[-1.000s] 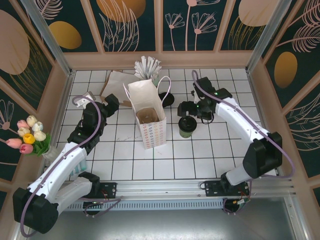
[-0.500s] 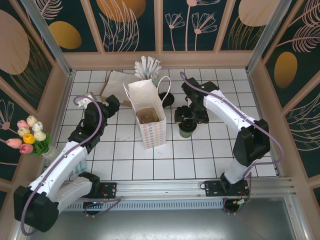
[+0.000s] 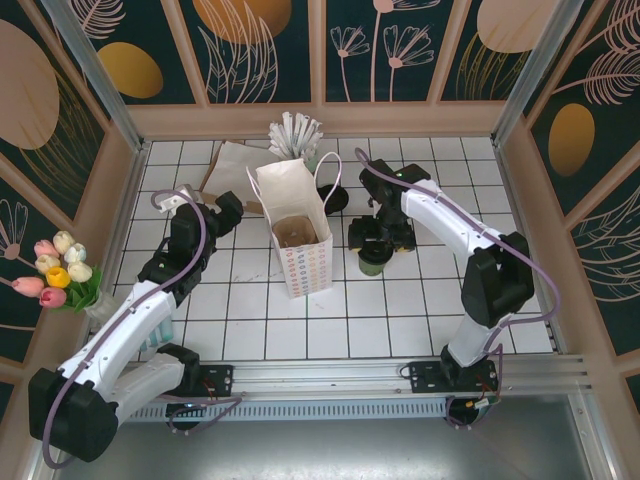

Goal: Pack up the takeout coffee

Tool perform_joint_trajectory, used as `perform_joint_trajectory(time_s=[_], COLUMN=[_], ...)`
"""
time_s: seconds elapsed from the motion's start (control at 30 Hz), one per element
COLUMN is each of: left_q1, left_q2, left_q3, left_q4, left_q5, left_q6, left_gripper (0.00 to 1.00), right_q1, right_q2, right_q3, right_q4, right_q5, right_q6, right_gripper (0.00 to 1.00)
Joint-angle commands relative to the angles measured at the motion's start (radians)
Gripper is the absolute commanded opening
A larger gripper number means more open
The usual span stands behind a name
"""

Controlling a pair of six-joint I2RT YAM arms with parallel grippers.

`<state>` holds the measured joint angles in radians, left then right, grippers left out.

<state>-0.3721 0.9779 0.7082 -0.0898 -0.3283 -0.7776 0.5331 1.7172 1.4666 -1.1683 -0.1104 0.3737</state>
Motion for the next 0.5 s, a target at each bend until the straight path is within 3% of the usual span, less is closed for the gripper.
perform_joint_trajectory(time_s=[0.0,0.47], left_q1=[0.002,0.002], left_q2=[0.002,-0.005], left_q3=[-0.013,-0.026], left_q4=[-0.011,-0.017], left_q5=[0.02,0.031], left_q6=[0.02,0.031], left_gripper=[0.98,0.99], right_q1=[0.008,0.034], right_q2=[0.023,0.065], right_q3=[-0.01,0.006], right_q4=[-0.033,-0.035], right_q5=[0.023,0.065], right_q6=[0.013,0.023], right_gripper=[0.99,0.99])
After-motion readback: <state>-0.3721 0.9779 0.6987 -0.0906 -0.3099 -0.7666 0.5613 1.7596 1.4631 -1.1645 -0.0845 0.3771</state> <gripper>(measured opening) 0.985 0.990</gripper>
